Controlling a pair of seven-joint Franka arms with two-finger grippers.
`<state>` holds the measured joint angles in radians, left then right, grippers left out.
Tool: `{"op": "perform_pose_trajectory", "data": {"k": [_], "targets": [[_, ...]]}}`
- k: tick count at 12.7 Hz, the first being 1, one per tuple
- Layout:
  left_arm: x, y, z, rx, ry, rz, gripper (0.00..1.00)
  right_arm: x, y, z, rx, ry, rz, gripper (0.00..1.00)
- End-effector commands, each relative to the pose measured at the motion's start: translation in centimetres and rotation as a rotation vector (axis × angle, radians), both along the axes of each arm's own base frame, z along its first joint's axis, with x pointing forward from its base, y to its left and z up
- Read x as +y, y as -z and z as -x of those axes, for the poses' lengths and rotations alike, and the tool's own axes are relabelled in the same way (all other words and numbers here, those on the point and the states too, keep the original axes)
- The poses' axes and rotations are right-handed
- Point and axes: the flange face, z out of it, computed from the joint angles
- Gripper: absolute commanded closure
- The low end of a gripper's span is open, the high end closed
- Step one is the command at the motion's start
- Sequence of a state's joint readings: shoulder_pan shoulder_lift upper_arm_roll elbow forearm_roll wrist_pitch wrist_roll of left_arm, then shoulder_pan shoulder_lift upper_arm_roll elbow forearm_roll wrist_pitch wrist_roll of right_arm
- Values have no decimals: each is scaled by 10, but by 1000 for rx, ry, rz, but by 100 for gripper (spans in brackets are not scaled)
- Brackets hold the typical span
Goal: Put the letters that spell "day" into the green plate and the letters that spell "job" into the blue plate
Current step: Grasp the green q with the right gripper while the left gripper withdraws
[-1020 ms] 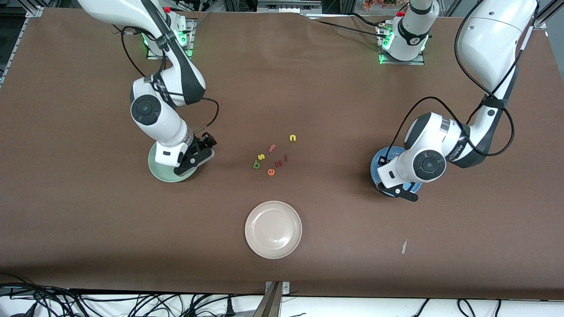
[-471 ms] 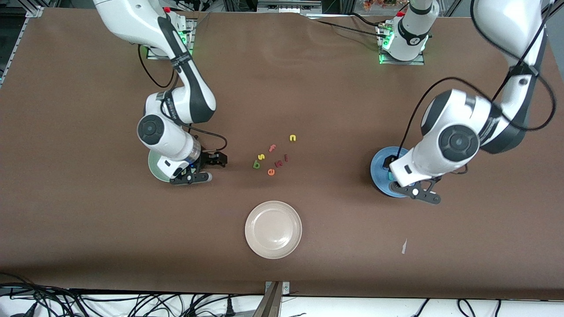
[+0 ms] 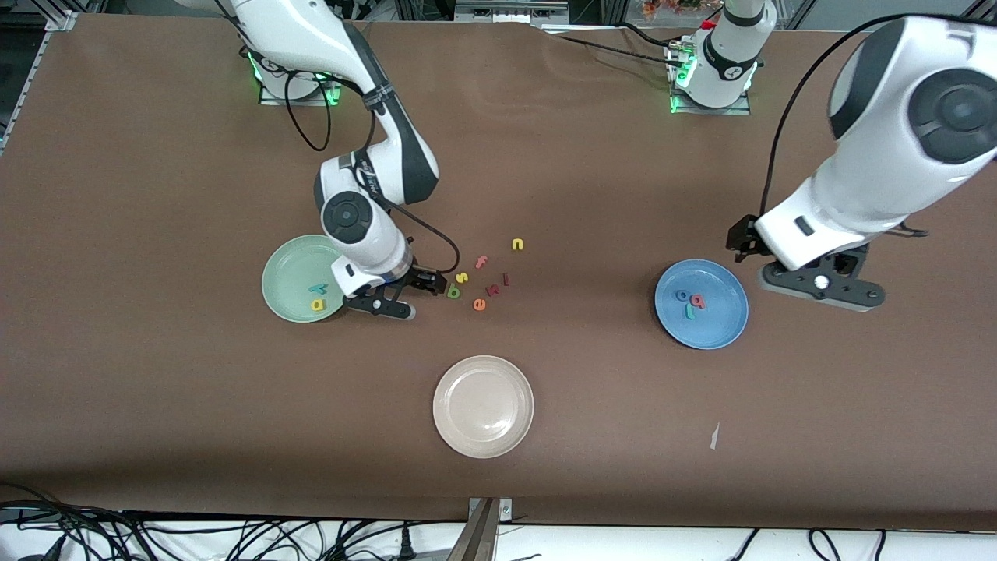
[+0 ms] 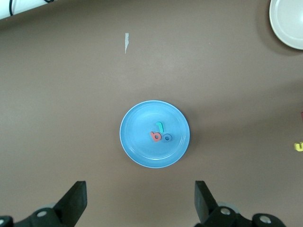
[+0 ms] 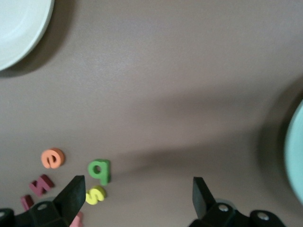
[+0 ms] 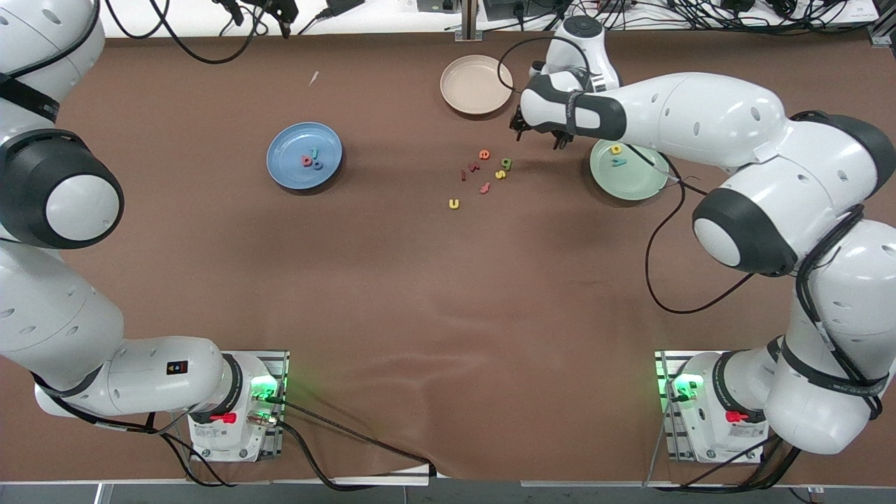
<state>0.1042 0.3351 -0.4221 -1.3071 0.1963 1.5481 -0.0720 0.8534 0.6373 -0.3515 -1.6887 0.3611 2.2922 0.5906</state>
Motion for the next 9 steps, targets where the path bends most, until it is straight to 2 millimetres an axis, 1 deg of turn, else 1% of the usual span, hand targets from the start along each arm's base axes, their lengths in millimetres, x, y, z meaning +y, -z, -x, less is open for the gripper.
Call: {"op": "perform_pose_trajectory", "data": {"k": [1, 2, 3, 4, 6, 7, 8, 9], "targets": [[42, -11, 11, 47, -99, 120, 0, 27, 9, -5, 0, 99, 54, 0], [63, -17, 26, 51, -156, 130, 0, 38, 19, -1, -2, 134, 77, 0], [69, -21, 41, 43, -169, 108, 0, 52, 26, 2, -18, 147, 99, 0], [80, -13, 61, 55, -183, 104, 0, 63, 35, 7, -42, 165, 135, 0], [84, -9, 84, -36, -182, 105, 0, 72, 37, 12, -55, 157, 144, 0], [94, -7, 89, -37, -198, 108, 0, 73, 40, 12, -56, 157, 148, 0], [86, -11, 91, -44, -194, 102, 0, 75, 47, 15, -55, 151, 157, 0], [84, -15, 91, -56, -185, 85, 0, 78, 56, 19, -49, 152, 165, 0]]}}
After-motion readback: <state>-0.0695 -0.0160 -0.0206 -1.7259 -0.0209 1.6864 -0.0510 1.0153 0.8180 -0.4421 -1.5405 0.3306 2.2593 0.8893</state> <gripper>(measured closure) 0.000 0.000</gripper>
